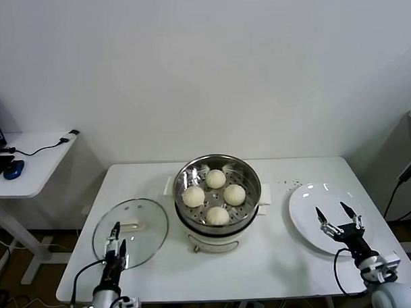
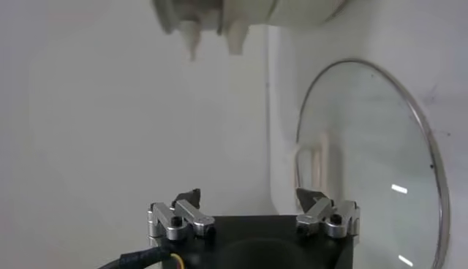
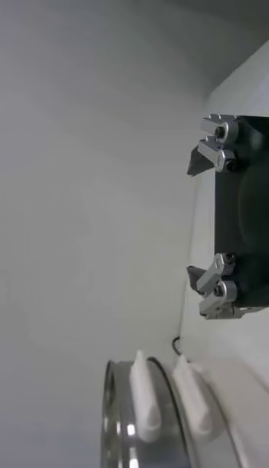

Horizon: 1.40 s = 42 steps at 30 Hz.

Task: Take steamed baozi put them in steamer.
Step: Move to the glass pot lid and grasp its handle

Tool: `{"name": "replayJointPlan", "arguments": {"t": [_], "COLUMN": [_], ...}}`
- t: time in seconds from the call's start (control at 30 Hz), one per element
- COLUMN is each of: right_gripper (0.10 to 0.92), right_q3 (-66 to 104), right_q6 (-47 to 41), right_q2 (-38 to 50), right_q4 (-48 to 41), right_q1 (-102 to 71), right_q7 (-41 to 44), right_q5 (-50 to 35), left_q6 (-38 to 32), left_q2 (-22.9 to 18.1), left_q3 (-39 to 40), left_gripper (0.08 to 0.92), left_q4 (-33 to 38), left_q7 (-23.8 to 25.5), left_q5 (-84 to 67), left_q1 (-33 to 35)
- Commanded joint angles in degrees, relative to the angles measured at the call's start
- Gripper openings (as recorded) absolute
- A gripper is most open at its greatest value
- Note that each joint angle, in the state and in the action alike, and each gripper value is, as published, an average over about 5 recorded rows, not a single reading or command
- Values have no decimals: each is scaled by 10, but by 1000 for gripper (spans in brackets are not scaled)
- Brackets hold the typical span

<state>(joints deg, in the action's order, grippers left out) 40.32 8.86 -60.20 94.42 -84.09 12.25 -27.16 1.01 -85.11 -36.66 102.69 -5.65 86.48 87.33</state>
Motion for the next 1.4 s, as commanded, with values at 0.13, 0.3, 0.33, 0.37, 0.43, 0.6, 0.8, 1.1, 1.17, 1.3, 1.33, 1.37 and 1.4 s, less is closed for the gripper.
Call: {"name": "replayJointPlan", "arguments": {"t": [0.13,0.3,0.33,0.37,0.43,0.6,0.8,1.1,1.17,1.3,1.33,1.37,1.4], "right_gripper": [823,823,823,823,823,823,823,823,823,823,823,823,823], "right_q3": [21,13,12,10,7,3,-2,-5,-6,-7,-7,-7,-7], "right_q6": [6,6,6,6,6,6,7,11,12,13,13,14,14], "right_q2": [-27,-31,-32,-32,-31,-30,-35,-45,-47,-49,-50,-50,-50], "right_q4": [-17,-25,-28,-31,-37,-47,-52,-67,-70,-76,-77,-79,-80], "right_q1": [-19,-5,-2,2,9,22,32,41,43,49,51,52,54], "right_q7": [-3,-4,-4,-4,-4,-4,-4,-1,-1,0,0,1,1], "right_q5": [40,43,43,44,46,47,50,62,64,66,67,67,68], "left_q6": [28,31,32,32,32,38,45,45,44,40,39,38,36], "left_q2": [24,25,25,25,25,27,27,30,30,30,30,30,31], "left_q3": [27,25,25,25,25,29,30,32,32,31,30,30,29], "left_gripper": [823,823,823,823,823,823,823,758,697,584,559,524,498], "left_q4": [-139,-169,-175,-181,-191,-208,-229,-230,-231,-231,-231,-229,-228], "left_q7": [-15,-25,-27,-29,-32,-36,-47,-44,-44,-44,-44,-44,-44], "left_q5": [49,35,32,30,26,18,16,-7,-11,-18,-20,-21,-24], "left_q1": [-120,-147,-151,-156,-163,-179,-198,-202,-202,-201,-201,-201,-200]}}
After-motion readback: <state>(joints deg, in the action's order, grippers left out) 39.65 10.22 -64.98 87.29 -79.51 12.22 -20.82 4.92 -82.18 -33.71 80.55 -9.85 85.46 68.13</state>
